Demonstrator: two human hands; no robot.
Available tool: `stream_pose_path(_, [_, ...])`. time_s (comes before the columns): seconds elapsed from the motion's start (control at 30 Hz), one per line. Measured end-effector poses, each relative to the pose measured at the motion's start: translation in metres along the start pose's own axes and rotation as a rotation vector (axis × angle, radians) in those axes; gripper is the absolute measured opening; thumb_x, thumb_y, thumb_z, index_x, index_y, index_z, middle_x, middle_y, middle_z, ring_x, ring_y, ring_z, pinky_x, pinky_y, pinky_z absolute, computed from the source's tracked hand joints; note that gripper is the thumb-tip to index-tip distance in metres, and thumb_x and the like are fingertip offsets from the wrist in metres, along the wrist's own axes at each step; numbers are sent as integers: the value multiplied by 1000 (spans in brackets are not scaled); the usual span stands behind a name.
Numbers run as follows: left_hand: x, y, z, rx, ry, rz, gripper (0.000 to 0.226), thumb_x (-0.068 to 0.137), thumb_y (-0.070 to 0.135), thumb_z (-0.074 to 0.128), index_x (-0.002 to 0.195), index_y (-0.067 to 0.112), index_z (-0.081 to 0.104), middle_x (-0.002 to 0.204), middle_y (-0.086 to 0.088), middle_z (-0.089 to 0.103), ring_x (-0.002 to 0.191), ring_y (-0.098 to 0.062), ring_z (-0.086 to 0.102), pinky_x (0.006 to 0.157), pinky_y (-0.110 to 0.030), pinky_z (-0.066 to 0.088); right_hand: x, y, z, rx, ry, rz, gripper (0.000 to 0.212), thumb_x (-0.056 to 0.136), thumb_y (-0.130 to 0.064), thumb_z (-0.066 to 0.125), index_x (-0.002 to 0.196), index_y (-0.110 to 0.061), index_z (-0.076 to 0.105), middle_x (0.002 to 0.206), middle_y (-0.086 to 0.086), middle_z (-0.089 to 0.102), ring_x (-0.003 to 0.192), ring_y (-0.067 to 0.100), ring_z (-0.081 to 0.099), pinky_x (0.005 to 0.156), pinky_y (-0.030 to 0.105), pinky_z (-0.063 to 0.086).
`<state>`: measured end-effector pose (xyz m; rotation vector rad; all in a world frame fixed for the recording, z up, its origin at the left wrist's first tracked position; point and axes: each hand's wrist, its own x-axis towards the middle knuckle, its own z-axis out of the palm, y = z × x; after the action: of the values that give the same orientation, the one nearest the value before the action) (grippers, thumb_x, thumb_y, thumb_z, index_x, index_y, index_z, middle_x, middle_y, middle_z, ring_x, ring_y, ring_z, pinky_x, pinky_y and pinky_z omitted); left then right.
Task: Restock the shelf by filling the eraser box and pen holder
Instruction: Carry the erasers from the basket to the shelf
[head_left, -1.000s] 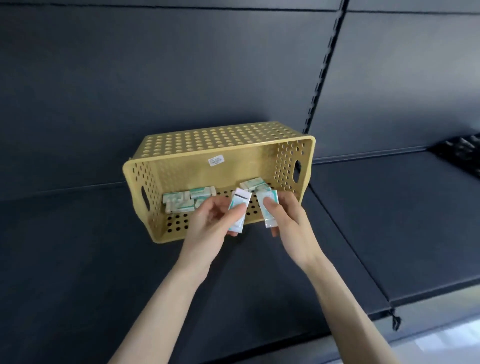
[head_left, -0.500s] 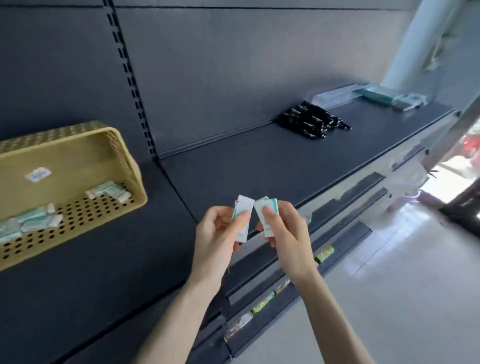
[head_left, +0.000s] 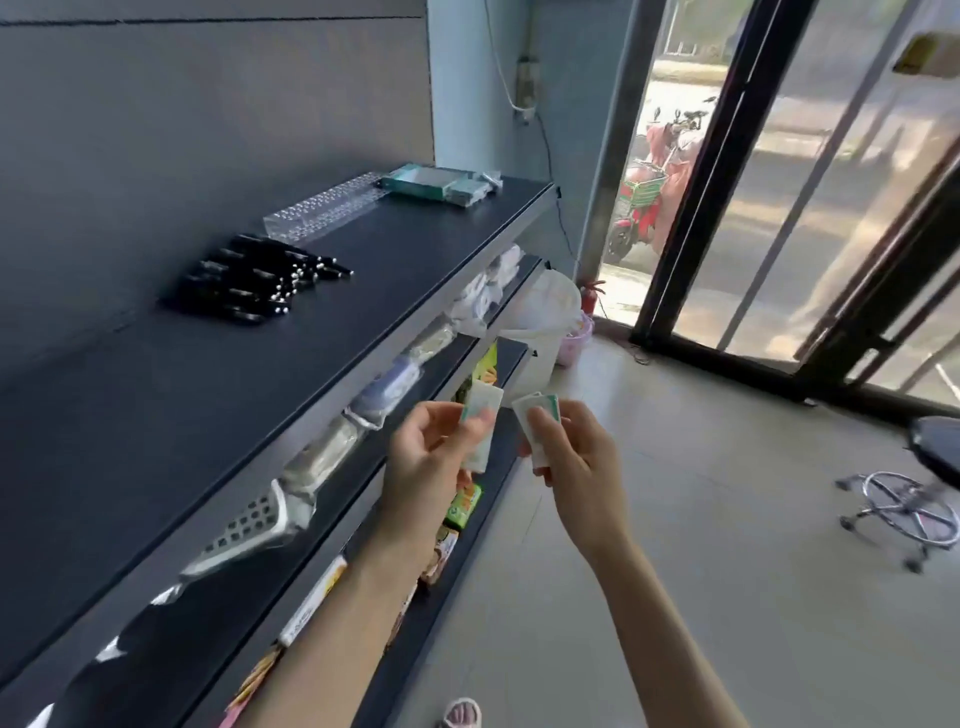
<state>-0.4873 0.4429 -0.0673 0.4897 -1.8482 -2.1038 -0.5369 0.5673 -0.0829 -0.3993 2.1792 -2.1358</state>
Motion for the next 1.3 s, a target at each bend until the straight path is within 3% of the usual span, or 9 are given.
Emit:
stream_pose_path(0.2, [98,-12,55,-7,-36,14,42,61,45,73,94,22,61,89,-2,69,73,-11,59,58,-22,45,100,22,-41,-52,25,-31,29,83,-45,52,97,-21,60,74,2,65,60,4,55,53,15,40])
stream_pose_path(0.37, [204,-11,102,-58,-7,0,38,64,42,70,94,21,60,89,-5,66,74,-14,56,58,-22,41,215,35,-63,-98,-1,-38,16,92,-31,56,99,-17,61,73,1,64,59,2,55,53,13,40])
stream_pose_path(0.57, [313,-5,161,-63,-6,6,15,82,23,69,92,20,58,85,-1,63,74,-12,55,51,-14,42,333,45,-92,-116,48,-19,24,85,-41,55,94,-20,61,79,16,64,64,14,57,52,20,43])
stream_pose_path(0.7, [377,-12,190,-53,30,-15,23,80,27,71,97,19,58,92,-3,64,80,-13,57,59,-20,43,406,62,-103,-69,-6,-13,9,93,-29,56,93,-21,60,78,15,64,65,13,58,53,18,42])
stream_pose_path(0.8, [424,-17,206,-59,106,-2,37,70,37,72,99,17,59,92,-2,66,78,-10,59,57,-19,45,465,75,-105,-60,-58,-32,20,88,-36,57,93,-18,61,78,14,64,66,15,60,53,18,43])
stream_pose_path(0.9, [469,-19,219,-76,234,7,27,79,28,74,97,14,60,91,-2,68,76,-10,61,57,-20,47,524,85,-103,-46,-161,-34,16,91,-31,58,93,-16,61,79,16,63,66,13,57,54,18,42])
stream_pose_path(1.1, [544,-10,228,-86,531,53,26,81,25,72,97,7,62,83,1,69,72,-8,63,61,-20,49,629,94,-83,-93,-391,-26,16,89,-38,57,89,-23,61,70,-6,60,66,11,56,60,32,46])
stream_pose_path(1.2, [569,-8,224,62,651,83,27,80,31,73,95,10,63,83,4,68,71,0,63,64,-18,50,665,98,-65,-143,-482,-31,17,89,-41,57,93,-25,63,73,-12,63,70,8,59,71,42,54])
stream_pose_path(1.3, [591,-11,216,245,755,75,30,80,38,72,95,13,64,83,6,69,75,-2,64,69,-23,51,694,98,-46,-211,-565,-61,23,88,-45,57,96,-25,63,83,-4,66,78,16,61,77,47,54])
